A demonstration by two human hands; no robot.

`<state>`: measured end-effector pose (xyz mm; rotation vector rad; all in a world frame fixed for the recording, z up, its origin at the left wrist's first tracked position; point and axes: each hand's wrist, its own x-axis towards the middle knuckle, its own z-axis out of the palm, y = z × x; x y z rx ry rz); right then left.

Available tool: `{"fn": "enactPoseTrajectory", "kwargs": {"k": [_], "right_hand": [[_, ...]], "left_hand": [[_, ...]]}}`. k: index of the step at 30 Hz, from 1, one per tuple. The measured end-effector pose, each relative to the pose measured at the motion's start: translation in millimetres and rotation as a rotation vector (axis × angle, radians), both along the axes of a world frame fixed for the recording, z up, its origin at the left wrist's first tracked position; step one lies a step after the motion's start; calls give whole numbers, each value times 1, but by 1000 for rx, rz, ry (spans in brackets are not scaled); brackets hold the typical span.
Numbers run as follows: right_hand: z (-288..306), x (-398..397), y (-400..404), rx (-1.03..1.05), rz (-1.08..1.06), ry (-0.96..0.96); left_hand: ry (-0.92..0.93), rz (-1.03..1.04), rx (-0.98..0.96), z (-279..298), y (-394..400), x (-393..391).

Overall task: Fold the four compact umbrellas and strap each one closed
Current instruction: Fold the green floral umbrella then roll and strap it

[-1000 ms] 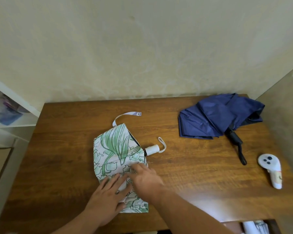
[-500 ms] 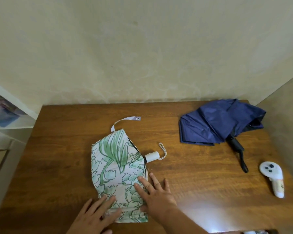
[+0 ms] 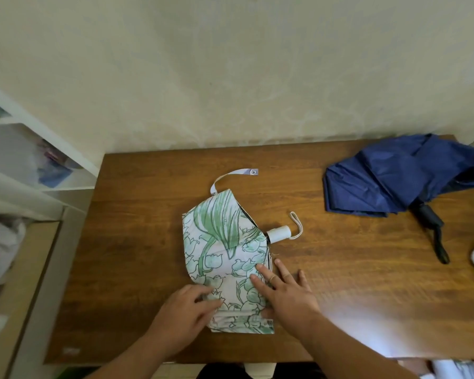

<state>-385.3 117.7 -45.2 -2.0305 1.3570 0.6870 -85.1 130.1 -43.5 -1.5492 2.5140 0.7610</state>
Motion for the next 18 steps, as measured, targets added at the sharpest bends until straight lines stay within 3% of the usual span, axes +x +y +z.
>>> {"fn": "enactPoseTrajectory", "kwargs": {"k": [4, 5, 7, 9, 11, 16, 18], "right_hand": [[1, 1, -1, 14, -7, 16], [1, 1, -1, 12, -3, 16], [1, 2, -2, 6, 4, 18], [2, 2, -3, 7, -6, 16], [3, 3, -3, 3, -12, 19], [5, 6, -3, -9, -23, 18], [6, 7, -4, -7, -27, 20]], "left_hand": [[153, 767, -75, 23, -61, -6], [221, 944, -35, 26, -81, -8], [428, 1167, 221, 39, -117, -15], [551, 1149, 360, 49, -144, -23], [579, 1122, 333, 55, -159, -29], [844, 1327, 364, 60, -167, -32], [867, 1335, 347, 63, -162, -29]]}}
